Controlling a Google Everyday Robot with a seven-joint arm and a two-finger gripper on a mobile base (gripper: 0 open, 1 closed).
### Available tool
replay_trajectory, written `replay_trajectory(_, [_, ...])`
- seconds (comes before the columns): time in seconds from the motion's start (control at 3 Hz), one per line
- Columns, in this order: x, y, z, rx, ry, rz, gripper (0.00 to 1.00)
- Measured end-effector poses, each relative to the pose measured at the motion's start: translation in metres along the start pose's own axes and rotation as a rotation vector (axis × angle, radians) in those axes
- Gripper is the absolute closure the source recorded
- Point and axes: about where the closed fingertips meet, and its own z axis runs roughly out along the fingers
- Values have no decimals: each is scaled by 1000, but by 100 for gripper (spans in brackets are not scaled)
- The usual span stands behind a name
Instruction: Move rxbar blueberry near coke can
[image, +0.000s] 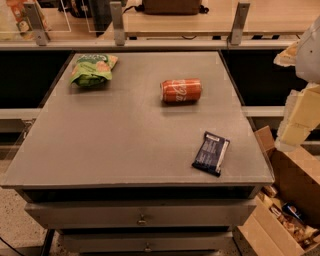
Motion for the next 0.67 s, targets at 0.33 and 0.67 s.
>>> replay_trajectory(0.33, [0,0,0,0,0,0,0])
replay_trajectory(0.67, [-2,6,19,-80,-61,18,0])
